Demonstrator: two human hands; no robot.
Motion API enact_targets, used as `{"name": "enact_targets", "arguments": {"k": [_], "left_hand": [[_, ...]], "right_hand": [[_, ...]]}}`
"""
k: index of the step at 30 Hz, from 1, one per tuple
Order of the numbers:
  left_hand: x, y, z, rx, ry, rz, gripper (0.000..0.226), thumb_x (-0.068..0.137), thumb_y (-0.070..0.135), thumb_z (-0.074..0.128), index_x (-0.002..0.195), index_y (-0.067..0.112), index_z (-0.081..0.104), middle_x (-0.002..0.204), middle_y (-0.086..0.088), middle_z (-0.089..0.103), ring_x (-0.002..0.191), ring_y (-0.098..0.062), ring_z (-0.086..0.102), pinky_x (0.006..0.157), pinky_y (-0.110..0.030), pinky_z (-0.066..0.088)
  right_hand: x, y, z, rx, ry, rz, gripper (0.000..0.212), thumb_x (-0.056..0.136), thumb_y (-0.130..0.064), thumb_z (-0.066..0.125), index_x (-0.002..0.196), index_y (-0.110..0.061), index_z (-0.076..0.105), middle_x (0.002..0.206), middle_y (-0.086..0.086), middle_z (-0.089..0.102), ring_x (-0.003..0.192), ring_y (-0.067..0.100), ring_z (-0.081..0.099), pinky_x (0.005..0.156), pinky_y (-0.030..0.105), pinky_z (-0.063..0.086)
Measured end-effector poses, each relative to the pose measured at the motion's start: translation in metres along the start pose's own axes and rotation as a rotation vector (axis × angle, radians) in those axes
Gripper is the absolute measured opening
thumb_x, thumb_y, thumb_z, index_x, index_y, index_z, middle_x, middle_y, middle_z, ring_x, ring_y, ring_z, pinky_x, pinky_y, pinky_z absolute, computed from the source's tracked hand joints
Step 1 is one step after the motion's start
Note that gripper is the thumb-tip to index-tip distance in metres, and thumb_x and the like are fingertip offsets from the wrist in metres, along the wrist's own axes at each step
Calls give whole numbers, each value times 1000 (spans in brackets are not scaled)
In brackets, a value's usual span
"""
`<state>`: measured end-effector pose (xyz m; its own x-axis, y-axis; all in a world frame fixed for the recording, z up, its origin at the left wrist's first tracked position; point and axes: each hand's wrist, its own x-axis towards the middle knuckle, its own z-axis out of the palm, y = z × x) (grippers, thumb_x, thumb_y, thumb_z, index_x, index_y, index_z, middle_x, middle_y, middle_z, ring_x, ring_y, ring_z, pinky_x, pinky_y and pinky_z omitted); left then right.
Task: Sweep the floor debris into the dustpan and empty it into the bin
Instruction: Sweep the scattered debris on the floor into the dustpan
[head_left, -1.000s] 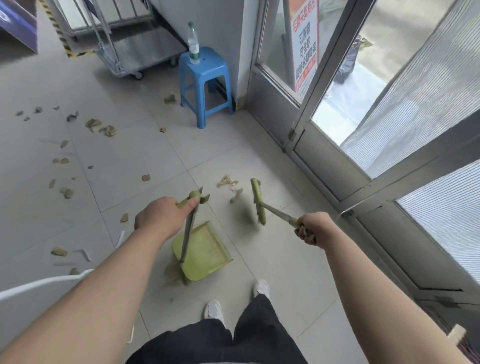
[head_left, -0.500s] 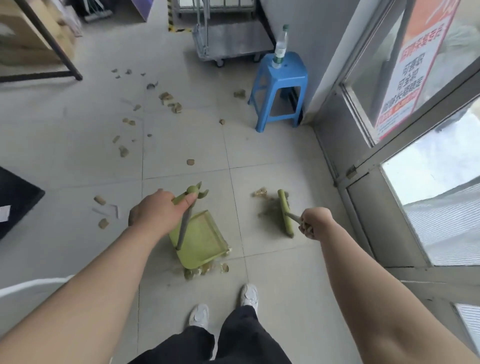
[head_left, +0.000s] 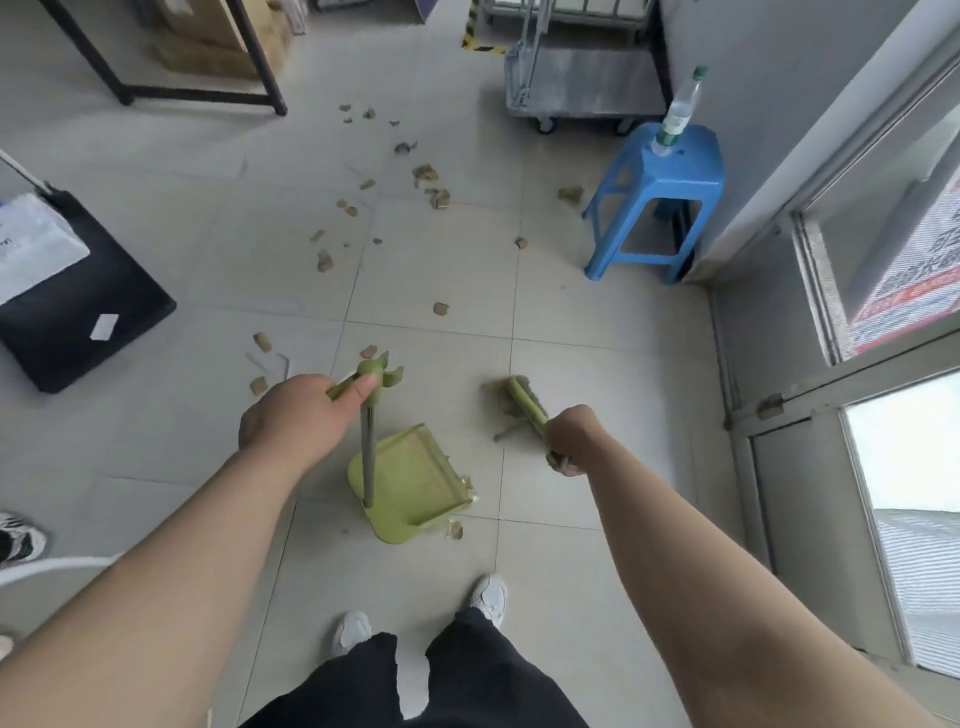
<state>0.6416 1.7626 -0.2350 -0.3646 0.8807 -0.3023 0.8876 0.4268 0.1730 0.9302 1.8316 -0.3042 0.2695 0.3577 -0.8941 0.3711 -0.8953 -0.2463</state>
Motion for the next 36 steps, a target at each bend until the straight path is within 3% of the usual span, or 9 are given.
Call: {"name": "enact_targets", "arguments": {"k": [5, 8, 15, 21, 24, 27, 30, 32, 36], "left_hand": [[-7, -22, -6, -15, -13, -4, 72, 85, 80, 27, 65, 15, 53, 69, -3, 59, 67, -24, 55, 56, -30, 33], [-10, -43, -11, -36, -16, 16, 71, 86, 79, 28, 63, 16, 51, 69, -4, 58, 71, -26, 57, 58, -31, 34], [-27, -114, -23, -51, -31, 100, 73, 85, 79, 28, 70, 15, 57, 75, -2, 60, 81, -28, 58, 64, -33, 39], [-49, -188, -29, -47, -21, 133, 75, 85, 80, 27, 67, 13, 55, 71, -4, 61, 69, -25, 55, 56, -30, 33], [-57, -220, -31, -43, -37, 117, 76, 84, 80, 28, 72, 12, 57, 77, -4, 63, 70, -24, 55, 59, -31, 34], [-61, -248, -34, -25, -54, 84, 76, 86, 80, 28, 91, 13, 64, 95, -5, 66, 80, -26, 53, 67, -32, 38], [-65, -274, -34, 3, -74, 61, 77, 85, 81, 26, 84, 13, 62, 88, -6, 64, 80, -28, 57, 62, -32, 38], [-67, -288, -33, 3, -83, 37, 75, 84, 82, 26, 77, 14, 59, 80, -5, 62, 74, -27, 57, 56, -30, 34], [-71, -317, -30, -25, -88, -26, 73, 85, 80, 30, 69, 12, 53, 72, -5, 61, 64, -22, 55, 52, -29, 32]], "right_hand": [[-27, 2, 19, -249, -82, -70, 25, 88, 2, 30, 67, -11, 37, 60, 8, 40, 34, 14, 39, 34, 8, 20], [-43, 13, 23, -295, -58, -107, 23, 86, 3, 34, 66, -8, 40, 61, 11, 47, 37, 16, 38, 40, 17, 22], [-93, 76, 68, -7, 44, -39, 16, 92, -1, 38, 77, -5, 43, 64, 13, 48, 21, 12, 36, 32, 7, 23], [-123, 120, 118, 106, 46, 109, 28, 90, -4, 31, 64, -11, 37, 46, 6, 43, 16, 10, 30, 29, 5, 16], [-136, 138, 146, 237, 14, 98, 31, 89, 0, 27, 62, -11, 39, 55, 7, 40, 19, 11, 31, 28, 8, 18], [-151, 150, 179, 358, -8, 100, 29, 89, 1, 27, 68, -9, 43, 59, 5, 36, 20, 10, 31, 27, 10, 21], [-166, 151, 219, 463, -88, 115, 28, 92, -1, 31, 93, 0, 59, 64, 6, 47, 20, 9, 29, 27, 10, 23], [-174, 142, 242, 536, -157, 125, 29, 95, -8, 34, 103, -6, 62, 72, 5, 59, 20, 8, 27, 28, 8, 24], [-186, 113, 272, 640, -254, 126, 23, 86, 4, 40, 102, -8, 50, 61, 3, 37, 22, 9, 32, 26, 12, 29]]}}
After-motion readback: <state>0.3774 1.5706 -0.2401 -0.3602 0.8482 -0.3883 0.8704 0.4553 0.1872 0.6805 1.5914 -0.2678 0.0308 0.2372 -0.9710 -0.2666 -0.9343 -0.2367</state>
